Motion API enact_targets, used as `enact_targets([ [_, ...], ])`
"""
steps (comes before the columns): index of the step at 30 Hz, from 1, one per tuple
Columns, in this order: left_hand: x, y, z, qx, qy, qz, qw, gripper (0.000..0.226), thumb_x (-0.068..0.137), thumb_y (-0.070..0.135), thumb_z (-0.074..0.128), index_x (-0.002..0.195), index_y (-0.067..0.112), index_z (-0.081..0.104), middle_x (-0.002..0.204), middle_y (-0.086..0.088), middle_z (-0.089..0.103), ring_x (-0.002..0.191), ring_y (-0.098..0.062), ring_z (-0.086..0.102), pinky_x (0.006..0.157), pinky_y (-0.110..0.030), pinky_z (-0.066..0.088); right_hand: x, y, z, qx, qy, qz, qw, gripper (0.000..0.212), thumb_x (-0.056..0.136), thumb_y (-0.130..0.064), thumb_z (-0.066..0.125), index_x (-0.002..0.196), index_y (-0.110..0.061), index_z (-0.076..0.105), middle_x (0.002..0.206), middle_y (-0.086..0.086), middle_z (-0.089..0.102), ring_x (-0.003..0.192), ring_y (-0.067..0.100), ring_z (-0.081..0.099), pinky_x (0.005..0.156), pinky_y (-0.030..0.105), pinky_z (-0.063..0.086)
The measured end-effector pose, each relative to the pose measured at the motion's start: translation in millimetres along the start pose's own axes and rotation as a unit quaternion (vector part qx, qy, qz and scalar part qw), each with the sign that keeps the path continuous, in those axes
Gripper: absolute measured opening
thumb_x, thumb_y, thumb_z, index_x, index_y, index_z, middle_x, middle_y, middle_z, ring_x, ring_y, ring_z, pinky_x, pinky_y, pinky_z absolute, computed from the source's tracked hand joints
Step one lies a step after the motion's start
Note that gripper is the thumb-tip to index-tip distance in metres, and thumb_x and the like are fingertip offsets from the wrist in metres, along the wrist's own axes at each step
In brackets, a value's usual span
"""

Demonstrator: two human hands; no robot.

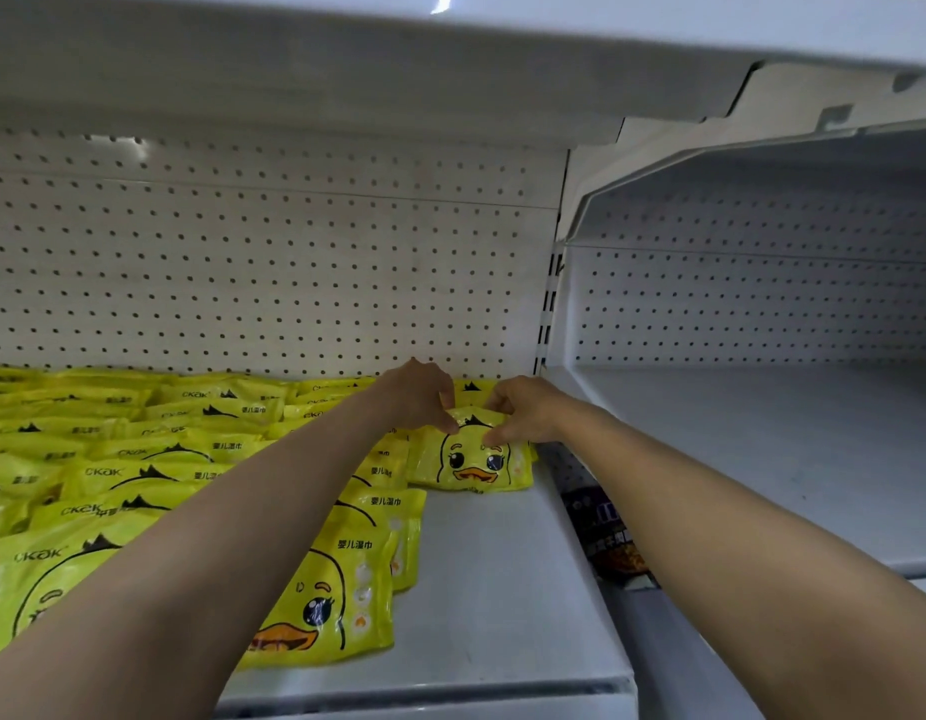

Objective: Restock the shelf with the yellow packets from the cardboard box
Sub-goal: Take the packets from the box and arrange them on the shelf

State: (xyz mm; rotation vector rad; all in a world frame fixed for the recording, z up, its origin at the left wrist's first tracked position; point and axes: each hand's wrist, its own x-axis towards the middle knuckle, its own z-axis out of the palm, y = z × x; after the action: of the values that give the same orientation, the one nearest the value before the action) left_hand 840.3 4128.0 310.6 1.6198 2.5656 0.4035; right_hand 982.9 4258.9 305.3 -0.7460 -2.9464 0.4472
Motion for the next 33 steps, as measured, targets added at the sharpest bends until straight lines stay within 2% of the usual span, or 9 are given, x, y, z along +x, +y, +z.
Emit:
enact_targets([
  [3, 1, -1, 2, 0.005, -0.005, -0.005, 1.000, 0.033, 0.073, 0.046, 0.080, 0.095, 0.028, 0.063, 0.103, 0.004, 0.060, 0.101, -0.019, 0.058, 0.088, -0.037, 0.049, 0, -2, -1, -0.052, -0.004, -0.006, 0.999, 0.061, 0.071, -0.045, 0.084, 0.123, -0.021, 0.061, 0.115, -0.001, 0.062, 0.105, 0.018, 0.059, 0.084, 0.029, 0.050],
  [6, 1, -1, 4, 0.017, 0.006, -0.007, 1.000, 0.035, 0.073, 0.049, 0.079, 0.097, 0.029, 0.065, 0.107, 0.004, 0.062, 0.102, -0.019, 0.059, 0.087, -0.035, 0.048, -1, -4, 0, -0.084, -0.004, -0.014, 0.996, 0.064, 0.070, -0.046, 0.084, 0.124, -0.021, 0.060, 0.108, -0.004, 0.057, 0.095, 0.014, 0.053, 0.074, 0.027, 0.043],
  [12, -5, 5, 7, 0.053, 0.028, -0.020, 0.998, 0.037, 0.076, 0.052, 0.075, 0.102, 0.028, 0.063, 0.111, 0.006, 0.063, 0.107, -0.018, 0.057, 0.092, -0.035, 0.041, -5, -7, 1, -0.115, 0.003, -0.006, 0.993, 0.065, 0.071, -0.047, 0.083, 0.122, -0.019, 0.053, 0.109, -0.001, 0.054, 0.095, 0.018, 0.051, 0.074, 0.030, 0.045],
  [17, -15, 11, 12, 0.085, 0.077, -0.039, 0.993, 0.043, 0.078, 0.052, 0.073, 0.111, 0.026, 0.062, 0.116, 0.004, 0.062, 0.114, -0.020, 0.053, 0.095, -0.037, 0.039, -8, -15, 1, -0.162, 0.004, 0.000, 0.987, 0.073, 0.072, -0.049, 0.080, 0.130, -0.019, 0.049, 0.123, 0.003, 0.054, 0.111, 0.024, 0.055, 0.086, 0.037, 0.052],
  [22, -39, 15, -1, 0.065, 0.131, -0.043, 0.988, 0.055, 0.079, 0.045, 0.075, 0.125, 0.024, 0.056, 0.125, -0.002, 0.058, 0.120, -0.024, 0.048, 0.095, -0.036, 0.041, -11, -30, -16, -0.198, 0.025, -0.008, 0.980, 0.062, 0.081, -0.044, 0.070, 0.132, -0.018, 0.048, 0.126, 0.005, 0.054, 0.111, 0.025, 0.055, 0.079, 0.034, 0.048],
  [26, -75, 2, -31, 0.045, 0.182, -0.061, 0.980, 0.056, 0.079, 0.034, 0.078, 0.128, 0.024, 0.053, 0.124, -0.005, 0.057, 0.118, -0.026, 0.049, 0.092, -0.038, 0.043, -18, -60, -39, -0.180, 0.074, -0.040, 0.980, 0.052, 0.088, -0.039, 0.064, 0.133, -0.018, 0.050, 0.133, 0.009, 0.051, 0.116, 0.027, 0.053, 0.090, 0.037, 0.049],
  [30, -126, -24, -61, 0.045, 0.216, -0.097, 0.971, 0.062, 0.077, 0.028, 0.079, 0.132, 0.024, 0.051, 0.123, -0.008, 0.055, 0.117, -0.028, 0.051, 0.093, -0.041, 0.047, -32, -113, -45, -0.153, 0.111, -0.092, 0.978, 0.052, 0.090, -0.039, 0.063, 0.137, -0.022, 0.048, 0.136, 0.007, 0.050, 0.120, 0.027, 0.051, 0.090, 0.037, 0.047],
  [33, -175, -56, -79, 0.061, 0.236, -0.129, 0.961, 0.062, 0.078, 0.030, 0.078, 0.134, 0.023, 0.050, 0.123, -0.011, 0.054, 0.118, -0.031, 0.050, 0.095, -0.044, 0.046, -52, -168, -37, -0.150, 0.153, -0.169, 0.962, 0.046, 0.093, -0.040, 0.059, 0.135, -0.024, 0.050, 0.136, 0.002, 0.051, 0.122, 0.025, 0.051, 0.091, 0.038, 0.045],
])
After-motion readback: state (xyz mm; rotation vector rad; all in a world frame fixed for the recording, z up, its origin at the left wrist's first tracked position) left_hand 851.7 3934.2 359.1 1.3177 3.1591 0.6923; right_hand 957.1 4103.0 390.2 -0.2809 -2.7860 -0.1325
